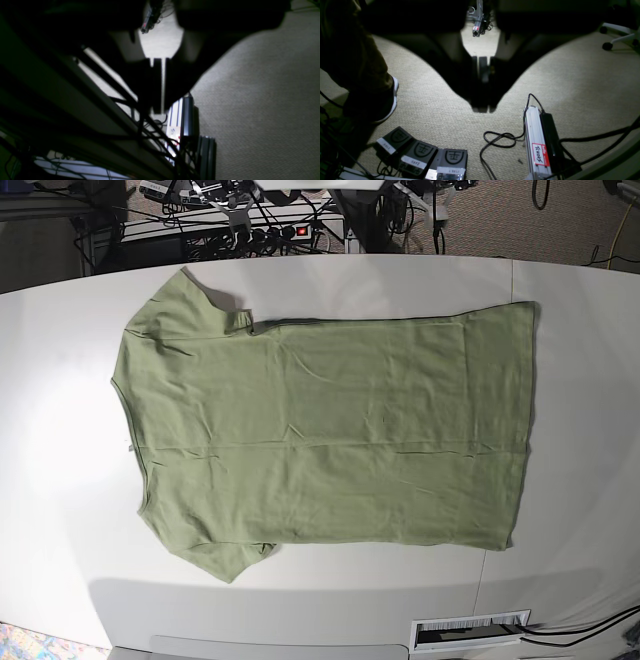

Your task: Fold the T-shirt properly

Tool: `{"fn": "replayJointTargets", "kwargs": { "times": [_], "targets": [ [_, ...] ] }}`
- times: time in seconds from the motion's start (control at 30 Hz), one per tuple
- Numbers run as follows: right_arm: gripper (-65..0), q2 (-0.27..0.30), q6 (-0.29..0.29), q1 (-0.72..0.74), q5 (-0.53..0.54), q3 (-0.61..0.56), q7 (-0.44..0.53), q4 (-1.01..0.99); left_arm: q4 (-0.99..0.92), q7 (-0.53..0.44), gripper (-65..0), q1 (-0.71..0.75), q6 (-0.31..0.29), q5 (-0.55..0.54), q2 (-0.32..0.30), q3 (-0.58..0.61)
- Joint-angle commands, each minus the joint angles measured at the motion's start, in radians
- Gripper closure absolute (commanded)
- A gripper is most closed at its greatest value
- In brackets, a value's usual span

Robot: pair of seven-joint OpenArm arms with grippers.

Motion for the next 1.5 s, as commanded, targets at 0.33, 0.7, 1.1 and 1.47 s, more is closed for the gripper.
{"fn": "replayJointTargets", "kwargs": {
  "times": [0.33,0.7,1.1,1.47],
  "targets": [
    [0.0,0.008,0.002,-0.005,-0.002,0.003,-0.003,0.005,0.061,-0.009,0.0,0.061,-0.011,0.005,-0.003,0.003],
    [0.0,0.008,0.032,-0.006,-0.002,0.003,-0.020,0.005,0.067,-0.009,0.0,0.070,-0.011,0.005,-0.004,0.003],
    [0.0,0.079,0.113,-0.097,-0.027,0.003,-0.034,0.050,0.213,-0.010,0.0,0.238,-0.117,0.003,-0.093,0.003],
    [0.0,0.251,0.145,-0.324,-0.027,0.003,-0.090,0.423,0.606,-0.010,0.0,0.565,-0.169,-0.085,-0.237,0.003]
  ]
}}
